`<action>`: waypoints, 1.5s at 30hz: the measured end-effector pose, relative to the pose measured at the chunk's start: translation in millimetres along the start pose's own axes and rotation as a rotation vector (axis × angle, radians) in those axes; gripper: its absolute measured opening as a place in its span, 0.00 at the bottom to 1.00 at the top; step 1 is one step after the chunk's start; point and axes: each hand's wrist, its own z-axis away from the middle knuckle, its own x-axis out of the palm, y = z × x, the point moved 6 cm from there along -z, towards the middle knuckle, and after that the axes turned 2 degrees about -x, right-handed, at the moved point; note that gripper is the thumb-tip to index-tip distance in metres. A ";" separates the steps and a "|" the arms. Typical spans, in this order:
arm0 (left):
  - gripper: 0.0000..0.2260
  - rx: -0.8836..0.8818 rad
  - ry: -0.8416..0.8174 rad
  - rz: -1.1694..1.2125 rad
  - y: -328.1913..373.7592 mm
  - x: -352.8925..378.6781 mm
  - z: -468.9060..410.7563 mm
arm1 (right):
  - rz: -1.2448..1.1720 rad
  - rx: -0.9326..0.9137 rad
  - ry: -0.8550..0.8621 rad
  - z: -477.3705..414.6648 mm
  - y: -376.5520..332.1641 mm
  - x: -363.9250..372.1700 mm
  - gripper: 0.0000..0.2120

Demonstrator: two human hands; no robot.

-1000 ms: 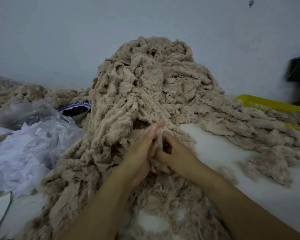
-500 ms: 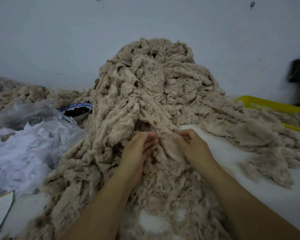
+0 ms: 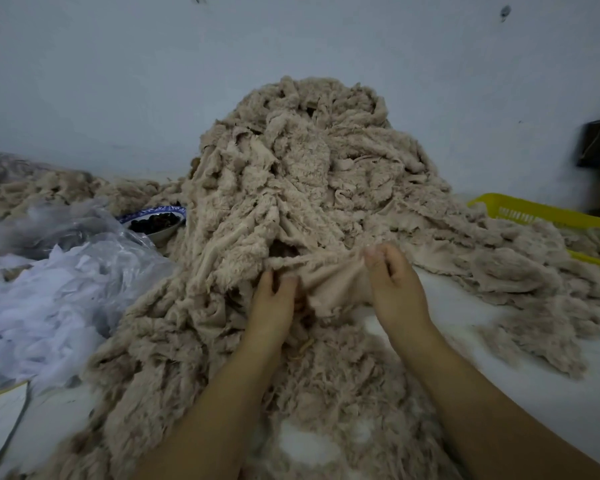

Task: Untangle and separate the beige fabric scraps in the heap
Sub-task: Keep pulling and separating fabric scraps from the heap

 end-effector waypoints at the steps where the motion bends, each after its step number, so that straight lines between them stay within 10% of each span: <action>1: 0.27 -0.052 0.024 0.074 -2.5 -2.4 -0.4 | -0.088 0.043 -0.010 0.0 1.3 1.4 0.18; 12: 0.12 -0.202 0.247 0.590 -9.5 -30.6 -10.3 | -0.763 0.593 0.220 -8.2 31.0 -16.9 0.18; 19: 0.16 0.683 0.109 -0.230 54.0 -3.9 40.4 | -0.404 0.319 0.021 -1.7 10.7 0.0 0.15; 23: 0.19 0.886 -0.132 -0.470 68.1 31.6 61.0 | -0.142 0.128 -0.149 10.5 -5.4 14.2 0.19; 35: 0.14 0.112 -0.293 0.593 55.4 0.3 44.1 | 0.426 -0.167 -0.511 17.4 0.4 35.3 0.13; 40: 0.10 -0.013 -0.615 0.569 43.5 13.4 47.9 | 0.339 -0.094 -0.352 5.6 3.8 23.4 0.08; 45: 0.27 0.223 -0.363 0.060 40.6 15.1 41.8 | 0.111 -0.035 -0.183 5.9 -13.2 10.0 0.11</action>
